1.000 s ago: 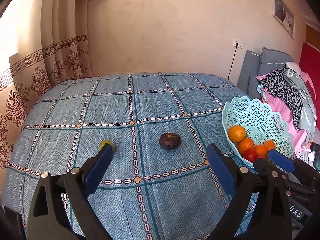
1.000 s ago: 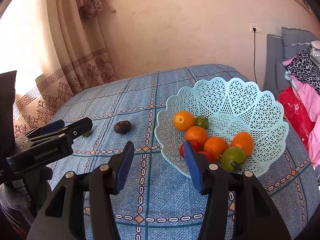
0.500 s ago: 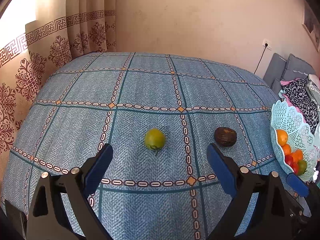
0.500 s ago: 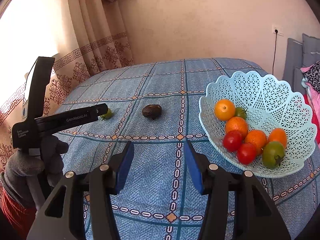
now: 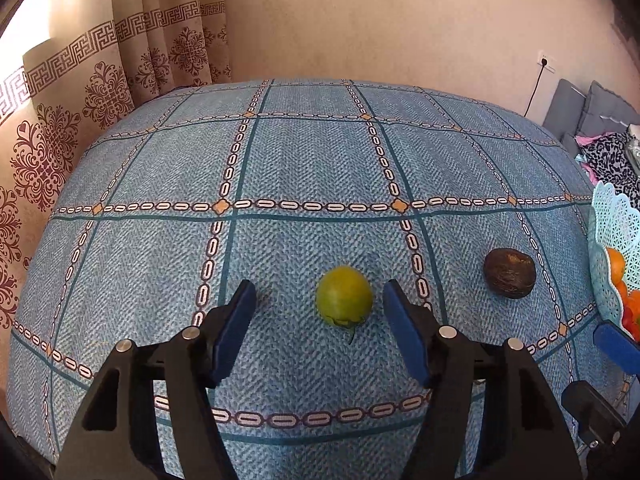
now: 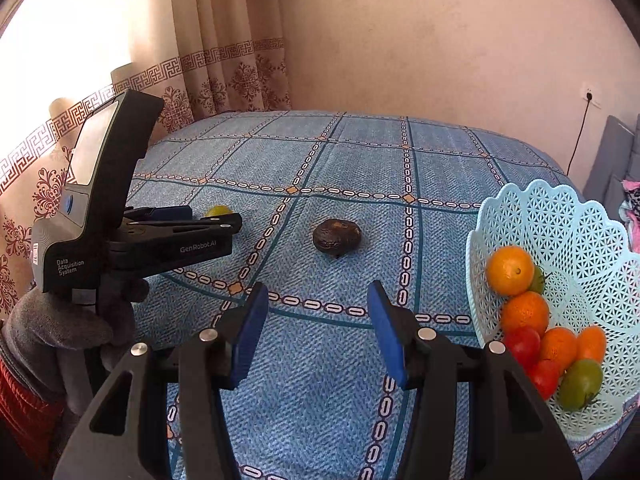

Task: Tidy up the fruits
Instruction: 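Close the left tool around the small lime while the right tool grasps the avocado, then carry the lime with the left tool and the avocado with the right tool into the basket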

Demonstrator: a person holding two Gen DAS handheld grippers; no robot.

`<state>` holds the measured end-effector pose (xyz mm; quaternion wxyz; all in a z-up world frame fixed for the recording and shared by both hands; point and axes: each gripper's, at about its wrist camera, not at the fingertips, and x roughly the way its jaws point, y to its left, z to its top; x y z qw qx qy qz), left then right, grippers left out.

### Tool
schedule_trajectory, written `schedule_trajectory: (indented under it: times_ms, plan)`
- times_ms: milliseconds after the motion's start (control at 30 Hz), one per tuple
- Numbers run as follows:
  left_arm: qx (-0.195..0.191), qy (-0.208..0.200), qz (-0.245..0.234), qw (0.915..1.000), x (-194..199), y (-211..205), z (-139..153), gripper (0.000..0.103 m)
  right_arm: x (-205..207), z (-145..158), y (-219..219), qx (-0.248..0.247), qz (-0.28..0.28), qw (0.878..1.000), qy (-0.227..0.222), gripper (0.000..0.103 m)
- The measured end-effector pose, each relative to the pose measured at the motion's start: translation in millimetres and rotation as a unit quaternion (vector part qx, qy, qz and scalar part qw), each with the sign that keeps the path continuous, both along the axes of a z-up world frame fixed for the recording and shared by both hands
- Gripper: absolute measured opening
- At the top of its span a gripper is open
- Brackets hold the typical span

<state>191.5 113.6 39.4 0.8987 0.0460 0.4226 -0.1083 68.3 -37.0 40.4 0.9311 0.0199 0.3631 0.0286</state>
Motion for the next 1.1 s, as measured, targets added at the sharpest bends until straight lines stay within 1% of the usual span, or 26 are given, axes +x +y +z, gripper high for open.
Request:
schedule_trajectory:
  times_ms: [67,133,167,200,233,333,600,833,867,967,1000,1100]
  plan:
    - [-0.009,-0.004,-0.004,0.9999,1.4,1.9,0.3,0.056,8.2,-1.1,2.7,-0.007,0.003,1.000,0.000,0.052]
    - [-0.016,-0.005,-0.013,0.9998,3.0,2.8,0.6,0.044,17.3,-3.1,4.7,-0.011,0.005,1.000,0.003,0.052]
    - [-0.018,-0.004,-0.016,0.9997,3.4,3.3,0.1,0.040,24.6,-4.1,5.6,-0.013,0.005,1.000,0.004,0.052]
    - [-0.020,-0.003,-0.021,0.9996,3.2,3.5,0.1,0.032,28.9,-5.9,5.5,-0.015,0.004,1.000,0.005,0.052]
    - [-0.025,-0.002,-0.026,0.9994,2.8,3.9,0.3,0.028,33.6,-7.1,5.9,-0.015,0.004,1.000,0.006,0.052]
    - [-0.026,-0.007,-0.029,0.9992,-2.1,2.7,2.2,0.028,49.5,-11.0,7.0,-0.018,0.000,1.000,0.012,0.052]
    - [-0.034,-0.015,-0.021,0.9991,-16.4,8.9,6.4,0.028,84.5,-18.9,6.6,-0.033,-0.013,0.999,0.026,0.052]
    - [-0.039,-0.018,-0.020,0.9989,-22.8,11.9,8.7,0.028,100.1,-31.6,1.1,-0.028,-0.021,0.998,0.048,0.052]
    - [-0.040,-0.018,-0.021,0.9988,-22.4,12.2,8.8,0.028,100.3,-32.6,0.4,-0.025,-0.021,0.998,0.050,0.051]
    - [-0.040,-0.018,-0.022,0.9988,-23.2,11.2,8.8,0.028,99.2,-34.8,-1.3,-0.023,-0.022,0.998,0.053,0.041]
    - [-0.039,-0.018,-0.023,0.9988,-23.8,10.4,8.7,0.028,98.9,-34.9,-1.5,-0.023,-0.023,0.998,0.052,0.040]
    - [-0.038,-0.020,-0.025,0.9988,-25.9,7.8,8.8,0.028,98.2,-34.6,-0.8,-0.021,-0.024,0.998,0.049,0.040]
